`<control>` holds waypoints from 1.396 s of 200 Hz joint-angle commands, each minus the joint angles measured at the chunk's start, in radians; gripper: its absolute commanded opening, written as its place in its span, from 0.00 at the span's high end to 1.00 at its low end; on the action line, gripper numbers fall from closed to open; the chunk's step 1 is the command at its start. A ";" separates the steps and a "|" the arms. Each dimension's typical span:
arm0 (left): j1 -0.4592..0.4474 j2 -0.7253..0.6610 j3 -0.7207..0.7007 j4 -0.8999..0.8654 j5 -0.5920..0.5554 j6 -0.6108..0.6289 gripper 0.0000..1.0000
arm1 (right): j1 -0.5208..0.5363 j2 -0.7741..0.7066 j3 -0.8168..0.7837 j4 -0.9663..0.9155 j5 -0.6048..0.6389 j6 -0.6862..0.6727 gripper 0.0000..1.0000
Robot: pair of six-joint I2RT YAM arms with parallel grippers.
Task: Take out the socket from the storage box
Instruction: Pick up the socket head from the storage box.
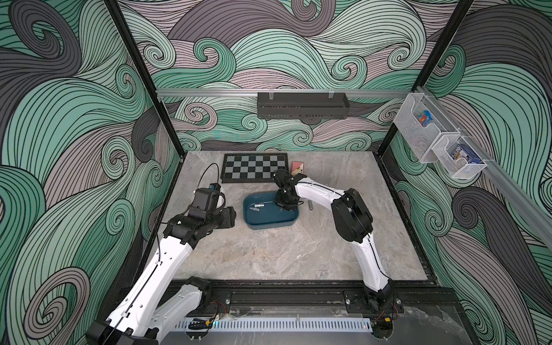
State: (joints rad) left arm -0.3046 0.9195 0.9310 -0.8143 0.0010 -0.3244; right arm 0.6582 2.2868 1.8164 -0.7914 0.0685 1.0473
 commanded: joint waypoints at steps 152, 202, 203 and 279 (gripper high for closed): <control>-0.007 -0.002 -0.003 0.010 -0.020 0.012 0.37 | 0.064 -0.101 0.000 -0.074 0.050 -0.234 0.86; -0.007 0.004 -0.002 0.012 -0.017 0.012 0.37 | 0.070 -0.148 0.010 -0.087 0.045 -0.274 0.85; -0.008 0.004 -0.003 0.012 -0.017 0.012 0.37 | 0.070 -0.149 0.010 -0.087 0.046 -0.275 0.85; -0.009 0.017 -0.004 0.012 -0.007 0.013 0.37 | 0.022 -0.299 0.044 -0.140 0.097 -0.423 0.86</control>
State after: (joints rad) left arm -0.3046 0.9283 0.9310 -0.8135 -0.0074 -0.3244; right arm 0.7162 2.0716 1.8393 -0.8925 0.1287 0.7090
